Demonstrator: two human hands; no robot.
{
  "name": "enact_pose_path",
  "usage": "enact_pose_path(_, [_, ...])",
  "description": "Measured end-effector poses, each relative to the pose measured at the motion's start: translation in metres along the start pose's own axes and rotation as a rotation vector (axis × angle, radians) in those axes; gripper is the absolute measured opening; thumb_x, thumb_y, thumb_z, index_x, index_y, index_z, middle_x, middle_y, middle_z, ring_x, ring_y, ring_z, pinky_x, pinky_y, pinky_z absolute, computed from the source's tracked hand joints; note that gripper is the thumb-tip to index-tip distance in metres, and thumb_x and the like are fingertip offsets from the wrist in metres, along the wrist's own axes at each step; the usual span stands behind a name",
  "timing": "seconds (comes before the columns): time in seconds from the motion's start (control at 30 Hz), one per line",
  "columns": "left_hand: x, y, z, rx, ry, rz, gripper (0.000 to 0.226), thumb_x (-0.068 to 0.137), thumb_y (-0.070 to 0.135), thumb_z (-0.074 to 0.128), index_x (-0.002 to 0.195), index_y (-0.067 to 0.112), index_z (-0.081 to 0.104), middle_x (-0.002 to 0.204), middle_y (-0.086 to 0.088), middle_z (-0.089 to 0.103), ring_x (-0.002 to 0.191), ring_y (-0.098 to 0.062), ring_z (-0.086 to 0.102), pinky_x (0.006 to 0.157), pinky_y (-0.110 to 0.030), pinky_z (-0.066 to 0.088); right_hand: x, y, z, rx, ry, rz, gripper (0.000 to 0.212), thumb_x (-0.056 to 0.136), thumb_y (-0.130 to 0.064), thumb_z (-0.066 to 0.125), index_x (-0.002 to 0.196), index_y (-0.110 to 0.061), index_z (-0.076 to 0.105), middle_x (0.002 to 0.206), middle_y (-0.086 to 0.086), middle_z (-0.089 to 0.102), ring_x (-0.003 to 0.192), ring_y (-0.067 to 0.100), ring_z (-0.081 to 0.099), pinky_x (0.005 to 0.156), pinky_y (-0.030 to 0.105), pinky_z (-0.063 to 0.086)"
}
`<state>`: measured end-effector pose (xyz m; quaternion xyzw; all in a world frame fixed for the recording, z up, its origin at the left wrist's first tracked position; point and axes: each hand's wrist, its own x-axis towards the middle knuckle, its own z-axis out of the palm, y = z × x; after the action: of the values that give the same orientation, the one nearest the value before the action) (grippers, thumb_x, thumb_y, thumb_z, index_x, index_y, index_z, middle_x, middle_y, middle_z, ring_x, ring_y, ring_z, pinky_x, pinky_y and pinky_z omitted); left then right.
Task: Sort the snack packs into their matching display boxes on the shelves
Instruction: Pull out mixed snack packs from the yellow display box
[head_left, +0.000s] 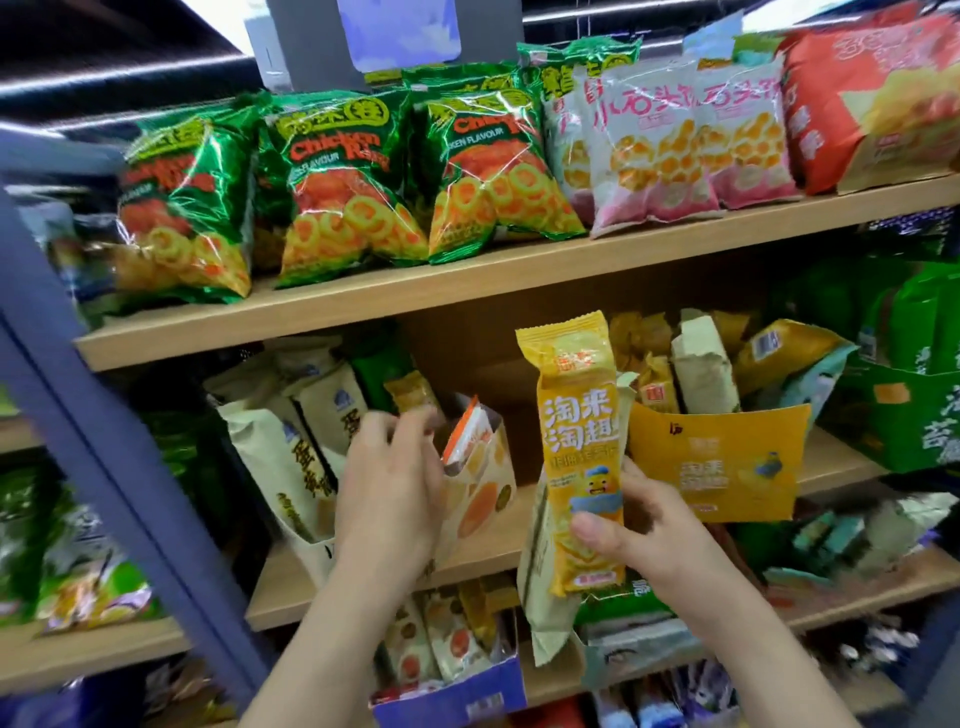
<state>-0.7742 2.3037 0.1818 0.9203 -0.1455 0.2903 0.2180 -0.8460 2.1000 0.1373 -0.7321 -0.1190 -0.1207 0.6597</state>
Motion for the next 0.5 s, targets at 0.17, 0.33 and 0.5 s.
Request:
enact_pose_path(0.17, [0.052,-0.010,-0.004,0.024,0.013,-0.196,0.021,0.100,0.019,0.044,0.113,0.005,0.052,0.114,-0.017,0.052,0.093,-0.030,0.053,0.074,-0.037,0.042,0.006,0.006,0.014,0.094,-0.008,0.028,0.061,0.060,-0.072,0.077,0.108,-0.034,0.075,0.130,-0.007,0.061,0.125,0.013,0.056,0.108,0.048,0.043])
enact_pose_path(0.33, [0.071,-0.023,-0.005,0.068,-0.147,-0.254,0.025,0.095,0.017,0.048,0.071,0.012,0.046,0.082,-0.009,0.057,0.076,-0.028,0.057,0.067,-0.037,0.046,0.011,0.013,0.027,0.212,0.004,0.078,0.065,0.059,-0.068,0.082,0.111,-0.029,0.074,0.129,0.005,0.064,0.127,0.028,0.056,0.108,0.059,0.040])
enact_pose_path(0.5, [0.054,-0.033,-0.010,0.077,-0.096,-0.167,0.021,0.098,0.013,0.041,0.082,0.008,0.054,0.094,-0.010,0.056,0.076,-0.025,0.051,0.063,-0.034,0.034,0.016,0.015,0.041,0.344,0.014,0.082,0.066,0.056,-0.063,0.086,0.108,-0.023,0.075,0.124,0.011,0.066,0.116,0.029,0.064,0.103,0.055,0.047])
